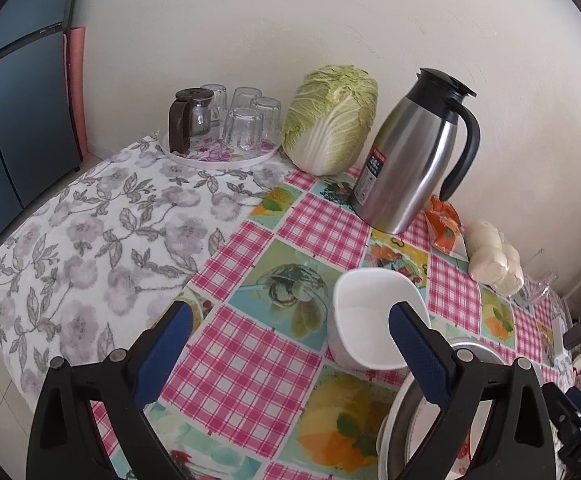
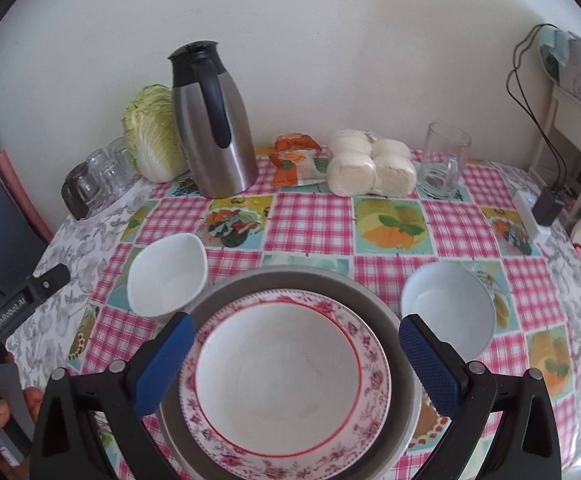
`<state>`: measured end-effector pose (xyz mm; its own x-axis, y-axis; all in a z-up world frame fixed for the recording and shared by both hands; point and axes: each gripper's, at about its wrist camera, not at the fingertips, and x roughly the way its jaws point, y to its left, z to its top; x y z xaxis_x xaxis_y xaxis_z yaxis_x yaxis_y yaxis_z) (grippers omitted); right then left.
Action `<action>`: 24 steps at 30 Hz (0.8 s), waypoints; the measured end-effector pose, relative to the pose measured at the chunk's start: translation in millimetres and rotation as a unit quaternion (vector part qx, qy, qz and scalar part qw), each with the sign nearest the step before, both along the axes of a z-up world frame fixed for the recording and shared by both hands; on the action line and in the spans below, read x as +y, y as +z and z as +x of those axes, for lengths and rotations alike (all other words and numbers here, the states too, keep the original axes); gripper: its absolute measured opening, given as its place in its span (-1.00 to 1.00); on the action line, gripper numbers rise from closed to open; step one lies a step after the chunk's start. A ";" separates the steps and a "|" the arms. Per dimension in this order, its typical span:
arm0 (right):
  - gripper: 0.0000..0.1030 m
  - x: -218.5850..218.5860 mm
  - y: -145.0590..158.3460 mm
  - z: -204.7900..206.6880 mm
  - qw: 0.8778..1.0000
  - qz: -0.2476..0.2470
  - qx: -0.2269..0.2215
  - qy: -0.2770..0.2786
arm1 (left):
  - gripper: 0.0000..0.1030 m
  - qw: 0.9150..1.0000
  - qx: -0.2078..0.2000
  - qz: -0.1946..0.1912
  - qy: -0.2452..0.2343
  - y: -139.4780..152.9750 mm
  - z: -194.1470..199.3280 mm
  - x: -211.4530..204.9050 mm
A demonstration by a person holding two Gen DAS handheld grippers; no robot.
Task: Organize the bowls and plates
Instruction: 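Move both tools to the white square bowl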
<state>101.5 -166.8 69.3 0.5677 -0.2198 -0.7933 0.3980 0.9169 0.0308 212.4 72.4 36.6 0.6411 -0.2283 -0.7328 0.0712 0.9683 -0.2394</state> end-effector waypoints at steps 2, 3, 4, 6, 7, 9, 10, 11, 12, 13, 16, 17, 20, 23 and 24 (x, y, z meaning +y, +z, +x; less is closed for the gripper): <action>1.00 2.1 2.6 7.9 1.000 0.004 0.000 0.004 | 0.91 1.000 -0.006 -0.002 0.002 -2.8 3.8 2.1; 1.00 3.0 3.3 11.6 1.000 0.007 0.001 0.006 | 0.91 1.000 -0.010 -0.003 0.004 -4.4 5.4 3.1; 1.00 3.7 3.7 15.7 1.000 0.010 0.001 0.007 | 0.91 1.000 -0.014 -0.004 0.006 -5.6 6.7 4.0; 1.00 5.9 3.8 25.1 1.000 0.017 0.004 0.007 | 0.91 1.000 -0.020 -0.006 0.010 -7.9 9.5 6.1; 1.00 6.7 3.4 29.2 1.000 0.020 0.006 0.007 | 0.91 1.000 -0.021 -0.009 0.011 -9.6 11.5 7.3; 1.00 9.3 2.0 39.0 1.000 0.025 0.011 0.007 | 0.91 1.000 -0.016 -0.017 0.013 -14.0 15.3 9.8; 1.00 10.9 1.2 43.3 1.000 0.024 0.015 0.007 | 0.91 1.000 -0.013 -0.024 0.013 -16.9 17.5 11.5; 1.00 13.0 0.2 48.1 1.000 0.023 0.019 0.008 | 0.91 0.999 -0.009 -0.030 0.013 -19.7 19.7 13.3; 1.00 15.4 -1.0 53.9 0.999 0.023 0.023 0.010 | 0.91 0.999 -0.006 -0.034 0.014 -22.4 20.9 14.3; 1.00 17.4 -2.1 58.7 0.999 0.022 0.026 0.011 | 0.91 0.999 0.000 -0.040 0.013 -25.5 23.0 15.8; 1.00 20.0 -6.8 71.0 0.999 0.038 0.030 0.017 | 0.91 0.998 0.014 -0.057 0.011 -33.0 27.8 19.3; 1.00 20.1 -8.7 74.2 0.998 0.044 0.032 0.018 | 0.91 0.998 0.016 -0.065 0.010 -35.0 29.0 20.6; 1.00 19.1 -17.0 86.8 0.997 0.055 0.044 0.015 | 0.91 0.996 0.028 -0.086 0.000 -41.8 33.3 21.7; 1.00 17.0 -26.6 97.1 0.996 0.069 0.054 0.009 | 0.91 0.994 0.049 -0.094 -0.011 -52.7 38.8 17.5; 1.00 17.2 -29.6 100.3 0.996 0.073 0.057 0.010 | 0.91 0.994 0.056 -0.097 -0.016 -56.7 40.4 14.7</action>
